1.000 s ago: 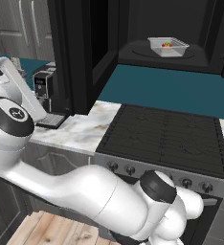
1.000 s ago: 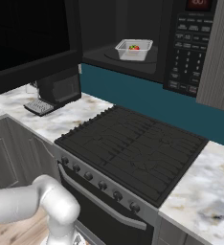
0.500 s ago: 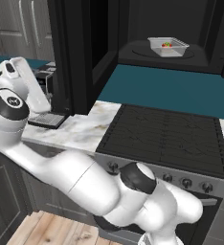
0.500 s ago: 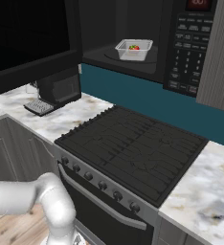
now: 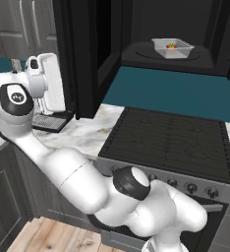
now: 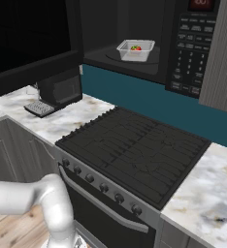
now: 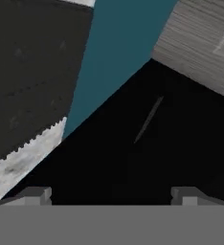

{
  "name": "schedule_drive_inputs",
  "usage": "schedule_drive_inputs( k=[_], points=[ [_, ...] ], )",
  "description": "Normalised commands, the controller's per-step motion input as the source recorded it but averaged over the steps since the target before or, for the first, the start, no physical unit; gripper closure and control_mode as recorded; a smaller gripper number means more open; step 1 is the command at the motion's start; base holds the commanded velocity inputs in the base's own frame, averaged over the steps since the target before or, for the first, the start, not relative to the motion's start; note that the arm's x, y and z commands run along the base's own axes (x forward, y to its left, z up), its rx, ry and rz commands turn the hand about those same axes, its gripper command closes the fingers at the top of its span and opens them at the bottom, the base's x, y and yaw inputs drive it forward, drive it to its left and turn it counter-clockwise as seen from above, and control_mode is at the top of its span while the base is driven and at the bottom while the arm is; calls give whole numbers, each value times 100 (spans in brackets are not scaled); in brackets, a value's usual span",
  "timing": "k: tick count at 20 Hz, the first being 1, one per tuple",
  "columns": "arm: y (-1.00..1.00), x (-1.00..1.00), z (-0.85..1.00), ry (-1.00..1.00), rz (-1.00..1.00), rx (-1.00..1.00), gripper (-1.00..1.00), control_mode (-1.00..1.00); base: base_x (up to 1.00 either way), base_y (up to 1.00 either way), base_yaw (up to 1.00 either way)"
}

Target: Place the tupperware containing the shrimp and tomato meal in the microwave. Close the microwave door and press the start button to reheat the meal.

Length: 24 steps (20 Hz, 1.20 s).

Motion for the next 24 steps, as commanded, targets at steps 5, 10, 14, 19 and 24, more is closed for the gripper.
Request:
schedule_drive_inputs(
  k=[5,10,14,19,24],
  points=[
    [-100,-16,1,-20,-28,0,-100,-100,0,0,0],
    [-100,-23,0,-21,-26,2,-100,-100,0,0,0],
    [-100,-23,0,-24,-21,6,-100,-100,0,0,0],
    [-100,-18,0,-26,-15,7,-100,-100,0,0,0],
    [-100,-2,0,-28,-5,9,-100,-100,0,0,0]
  ],
)
